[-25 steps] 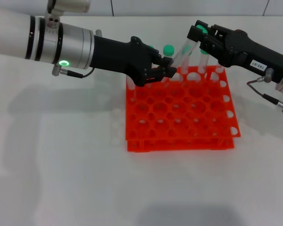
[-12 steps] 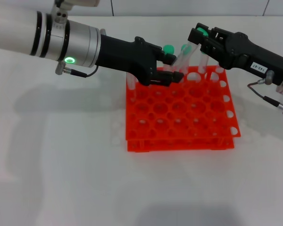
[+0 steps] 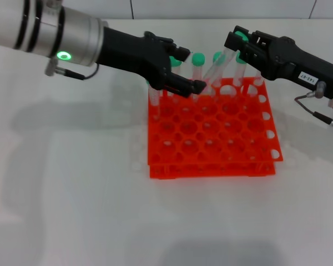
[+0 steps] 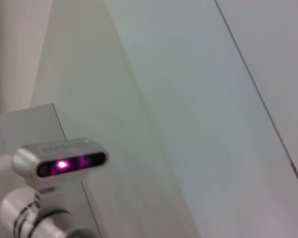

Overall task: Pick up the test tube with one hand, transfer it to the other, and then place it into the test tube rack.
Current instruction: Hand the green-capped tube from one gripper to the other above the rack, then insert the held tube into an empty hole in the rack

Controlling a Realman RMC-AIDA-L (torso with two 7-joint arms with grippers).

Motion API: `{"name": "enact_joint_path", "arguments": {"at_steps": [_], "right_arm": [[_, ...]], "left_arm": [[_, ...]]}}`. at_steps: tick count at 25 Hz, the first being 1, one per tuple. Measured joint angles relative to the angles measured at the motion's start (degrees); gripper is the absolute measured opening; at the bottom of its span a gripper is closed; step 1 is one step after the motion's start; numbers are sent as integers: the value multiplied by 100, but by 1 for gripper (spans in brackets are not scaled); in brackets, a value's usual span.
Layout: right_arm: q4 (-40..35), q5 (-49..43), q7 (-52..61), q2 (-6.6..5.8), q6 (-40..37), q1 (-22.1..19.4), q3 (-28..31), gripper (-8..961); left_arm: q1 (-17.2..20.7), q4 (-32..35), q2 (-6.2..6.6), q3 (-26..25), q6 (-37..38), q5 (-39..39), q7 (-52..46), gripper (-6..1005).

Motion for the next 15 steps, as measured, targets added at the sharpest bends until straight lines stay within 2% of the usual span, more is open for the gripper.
{"name": "enact_joint_path", "arguments": {"at_steps": [5,9,10,11,12,15], "right_arm": [[-145,-18,65,-26,-1,-106,0,288],[-248,-37,129,-49,30,-146,-47,292],[-275,-45,135,-53,54,-146,-68,293],[-315,-58,145,-55,88,-146,-94,294],[-369,-71,161,-56,127,-146,-123,295],[-596,-109,292,-58,295,-146,-289,298]], "left_arm": [[344,1626,-114,0,422,713,-1202,851],[532,2380,-139,8,664,1006,-1794,866],[532,2380,-139,8,664,1006,-1794,870],[796,2988,-139,51,848,1097,-2235,874],[830,3041,-140,57,865,1109,-2275,874],[1364,3858,-144,234,902,1151,-2550,874]]}}
